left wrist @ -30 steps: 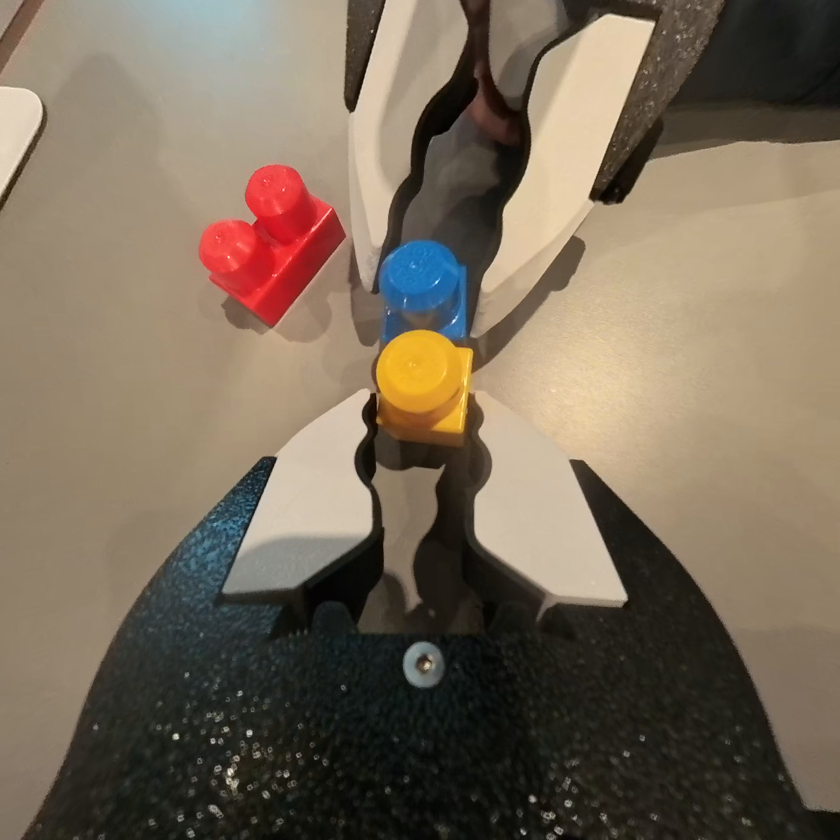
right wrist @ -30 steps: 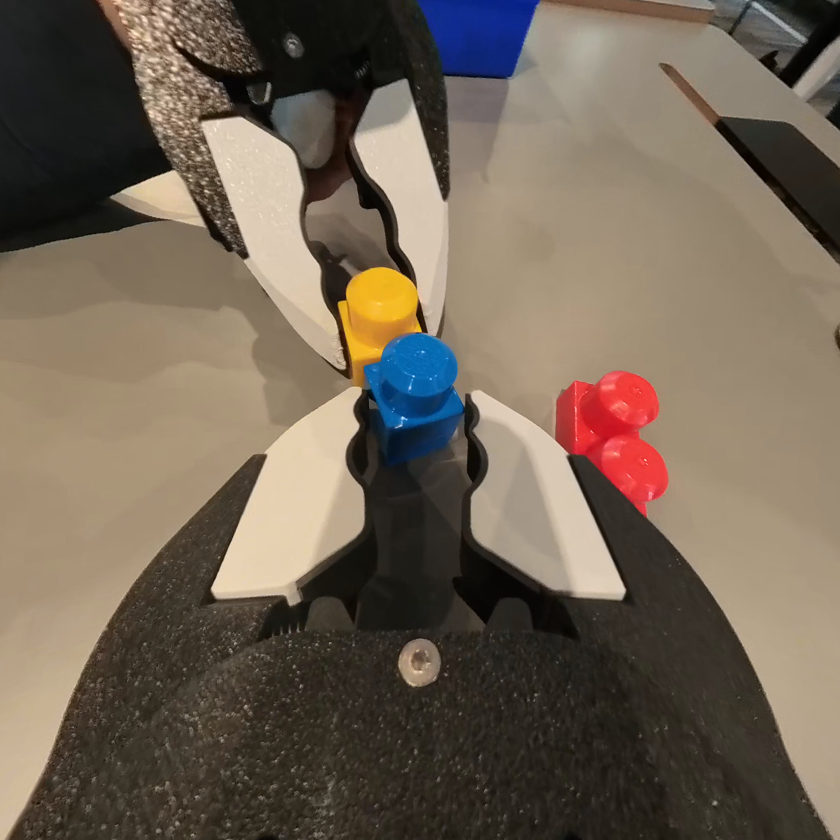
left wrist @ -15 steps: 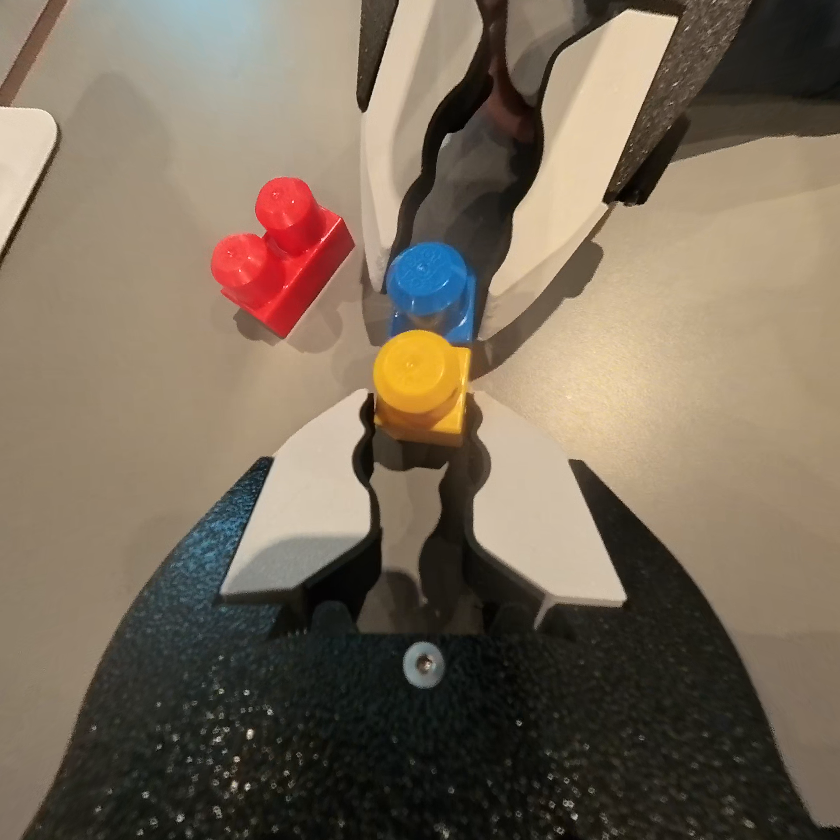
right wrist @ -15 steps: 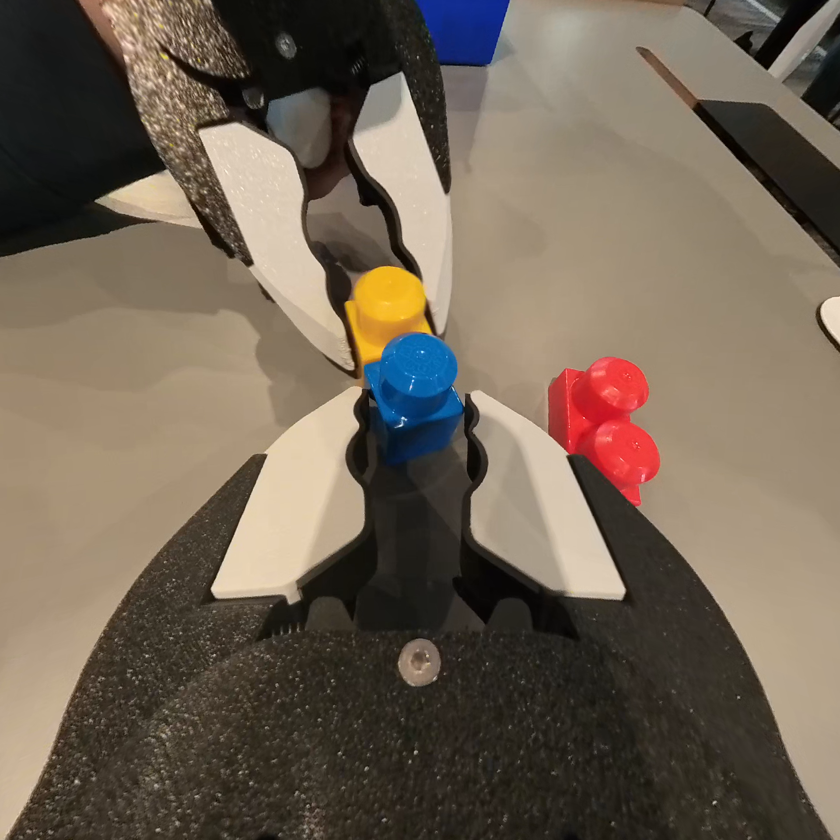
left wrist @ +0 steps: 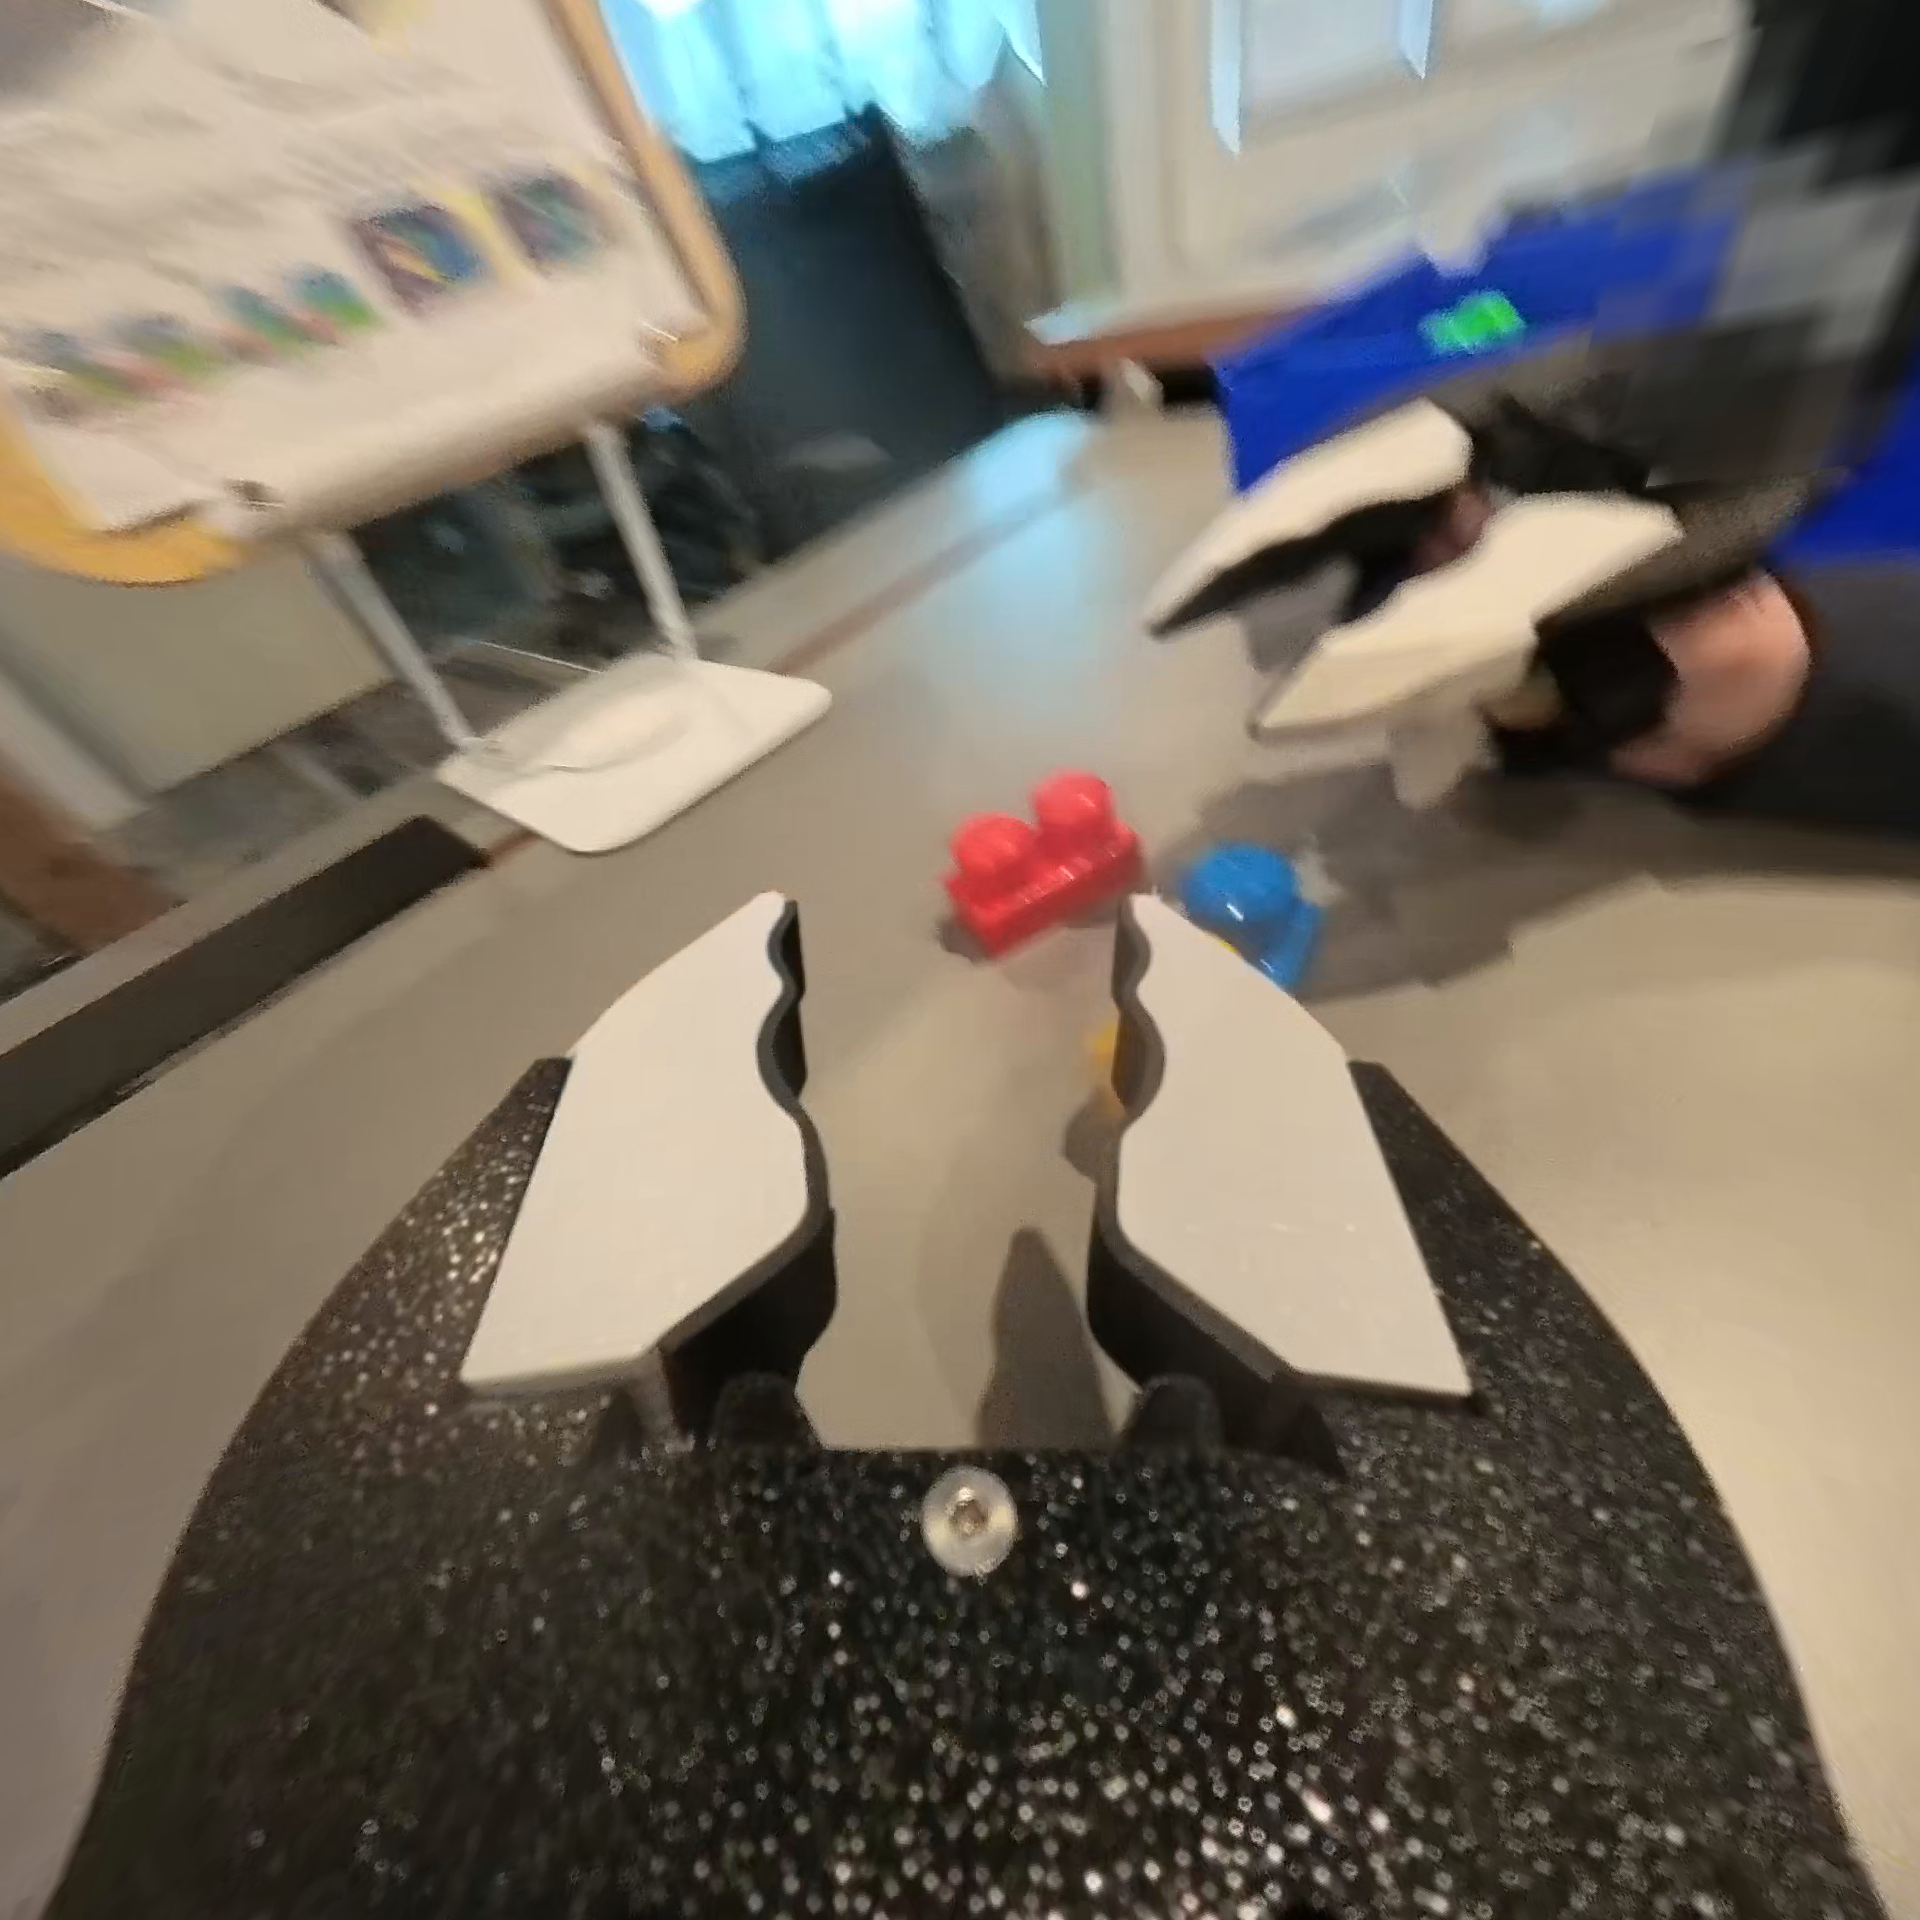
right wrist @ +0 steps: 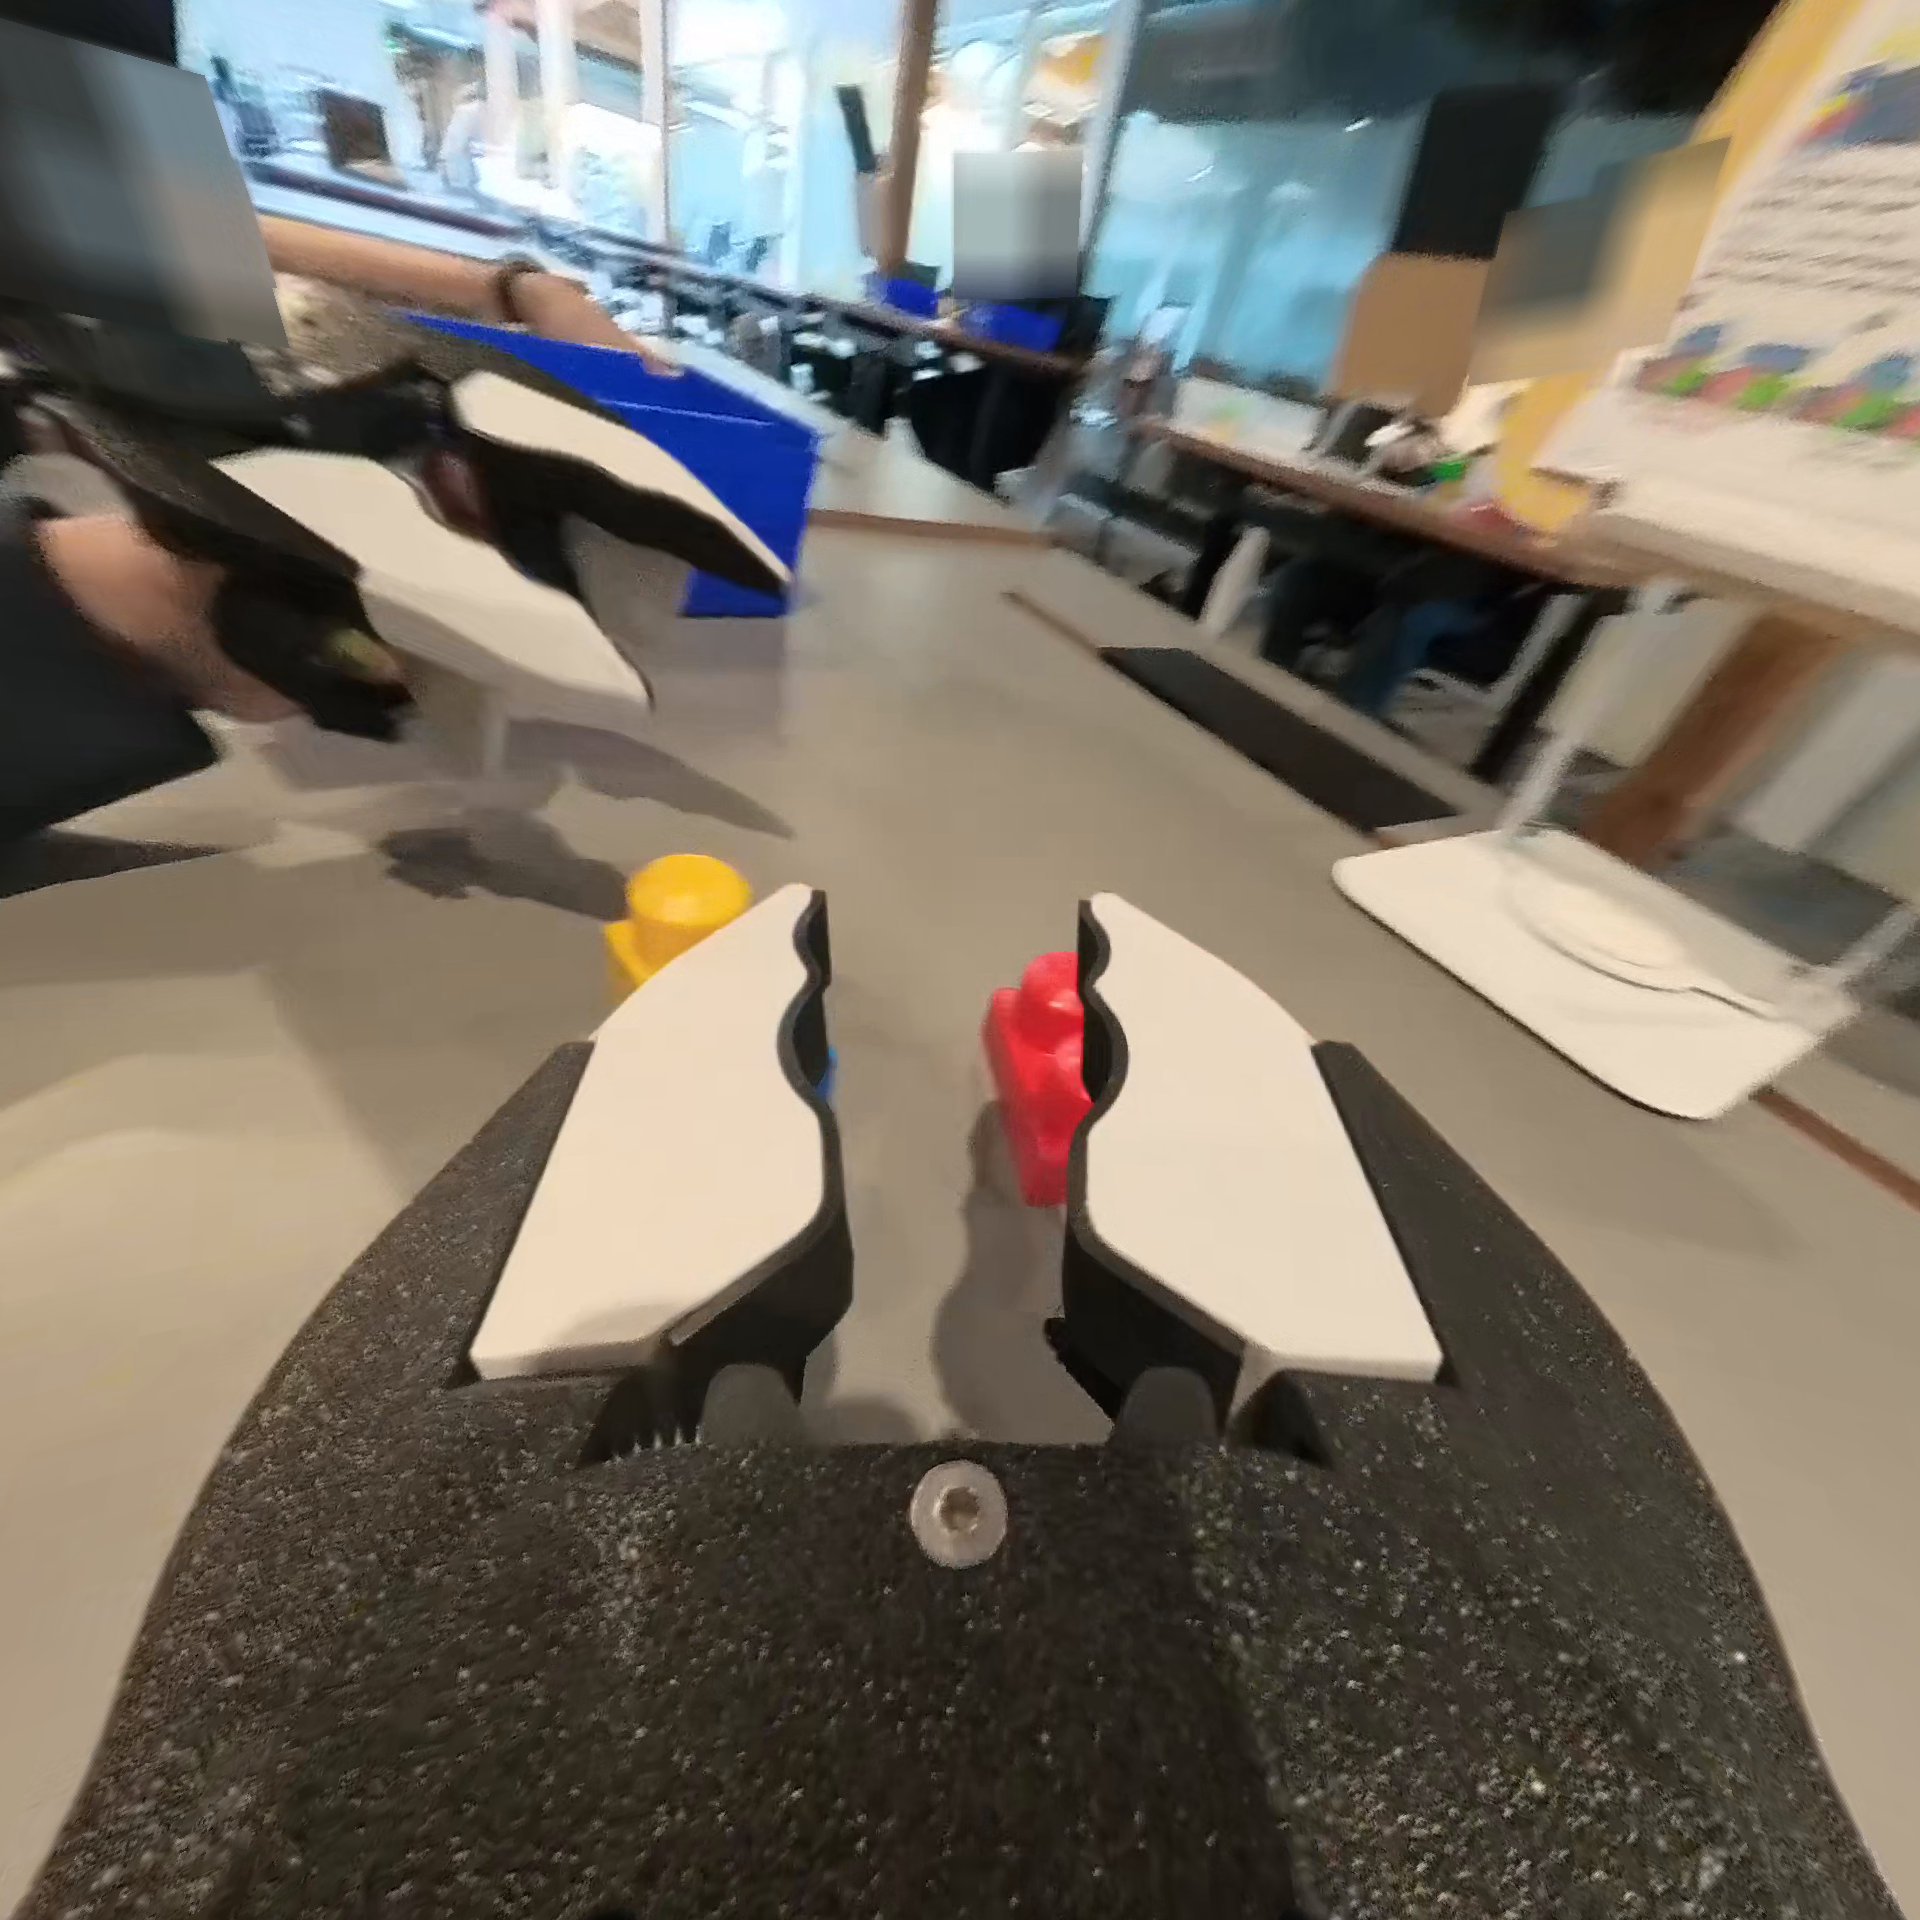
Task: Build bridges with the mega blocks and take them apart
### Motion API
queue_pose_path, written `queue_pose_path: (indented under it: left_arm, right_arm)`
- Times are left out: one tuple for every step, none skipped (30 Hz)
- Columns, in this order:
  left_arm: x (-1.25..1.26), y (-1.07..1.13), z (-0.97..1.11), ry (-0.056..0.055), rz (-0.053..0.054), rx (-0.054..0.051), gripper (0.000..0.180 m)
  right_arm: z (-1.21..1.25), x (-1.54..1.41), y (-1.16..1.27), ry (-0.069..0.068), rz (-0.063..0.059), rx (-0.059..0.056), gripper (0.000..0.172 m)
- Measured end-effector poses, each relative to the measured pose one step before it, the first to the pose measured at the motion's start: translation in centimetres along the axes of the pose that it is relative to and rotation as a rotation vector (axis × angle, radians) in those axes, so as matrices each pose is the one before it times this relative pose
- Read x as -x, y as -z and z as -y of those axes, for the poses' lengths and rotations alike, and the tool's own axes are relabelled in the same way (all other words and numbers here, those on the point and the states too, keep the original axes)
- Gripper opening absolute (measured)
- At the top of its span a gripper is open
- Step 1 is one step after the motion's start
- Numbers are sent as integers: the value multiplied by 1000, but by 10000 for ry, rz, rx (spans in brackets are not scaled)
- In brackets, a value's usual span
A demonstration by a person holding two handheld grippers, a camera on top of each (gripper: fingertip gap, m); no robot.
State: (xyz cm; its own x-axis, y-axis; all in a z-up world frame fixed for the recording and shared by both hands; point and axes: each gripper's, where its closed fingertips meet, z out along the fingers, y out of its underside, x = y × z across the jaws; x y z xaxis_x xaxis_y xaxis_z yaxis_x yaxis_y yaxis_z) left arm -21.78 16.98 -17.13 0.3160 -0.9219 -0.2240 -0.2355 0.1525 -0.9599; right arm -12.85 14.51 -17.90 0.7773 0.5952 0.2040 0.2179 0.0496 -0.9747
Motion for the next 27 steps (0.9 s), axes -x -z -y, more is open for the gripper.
queue_pose_path:
  left_arm:
    - [578, 140, 159, 250, 308, -191, 56]
    - [688, 66, 5, 258, 364, -85, 56]
    - [590, 11, -76, 206, 312, -34, 56]
    - [366, 1, -102, 128, 178, -8, 56]
    - [388, 0, -153, 116, 210, 48, 56]
    - [378, 18, -107, 82, 214, 41, 56]
    - [243, 18, -26, 52, 145, -9, 56]
    - [211, 14, -3, 59, 143, -7, 55]
    - [247, -10, -40, 35, 183, 5, 55]
    - [188, -30, -9, -25, 160, -18, 55]
    - [218, -17, -48, -40, 198, 7, 55]
    - [231, -32, -104, -76, 204, 50, 55]
    - [169, -22, -99, -103, 155, 48, 55]
    - [117, -24, -90, -40, 101, 40, 55]
    - [55, -46, -82, 52, 36, 31, 55]
    - [-11, -37, -48, 85, -29, 15, 55]
    - [1, -30, -60, 75, -19, 42, 55]
    - [11, -10, -49, 43, -12, 68, 56]
    - [-42, 29, 34, 28, -32, 34, 57]
    - [-23, 38, 89, 44, -14, -14, 57]
    - [-14, 35, 69, 42, 5, -37, 58]
    - [1, 5, -33, 26, 10, -8, 58]
    - [28, -22, -112, 24, 8, 40, 58]
    - [26, -47, -104, 22, 16, 55, 60]
    - [6, -12, -2, 4, 16, 30, 60]
    - [-42, 16, 97, -27, 17, -6, 61]
    - [-17, 66, 146, -69, 51, -30, 62]
  right_arm:
    - [-72, -291, 77, 7, -186, -21, 45]
    - [20, -200, 68, -53, -118, -27, 45]
    - [87, -115, 74, -52, -77, -67, 44]
    - [87, -123, 84, -18, -90, -54, 44]
    - [23, -83, 54, 12, -69, -11, 43]
    - [-21, -35, 23, 12, -31, 9, 43]
    - [-34, -12, -11, -9, -9, 10, 43]
    - [-21, 21, -13, -12, 5, 2, 43]
    - [-10, 26, -9, -5, 20, 0, 42]
    - [1, 42, -19, -7, 24, -7, 42]
    - [8, 13, 4, -1, 5, -6, 42]
    - [0, -37, 0, 16, -19, 0, 41]
    - [12, -46, 8, 18, -29, -1, 41]
    - [3, -39, 7, 2, -16, -5, 41]
    - [17, -37, 4, -4, -12, -18, 41]
    - [21, -42, 8, -8, -16, -13, 41]
    - [1, -79, 18, 6, -38, 2, 40]
    - [27, -72, 31, 10, -42, -16, 40]
    - [63, -63, 38, -4, -26, -41, 40]
    - [36, -72, 16, -13, -33, -27, 40]
    - [7, -103, 2, -10, -50, -5, 40]
    - [5, -65, 6, -8, -25, -10, 40]
    - [32, -28, 27, -24, -10, -23, 40]
    - [57, -23, 50, -19, -7, -35, 40]
    - [74, -39, 55, 13, -33, -42, 40]
    - [68, -53, 32, 24, -43, -35, 40]
    - [-7, -51, -15, 14, -36, -1, 40]
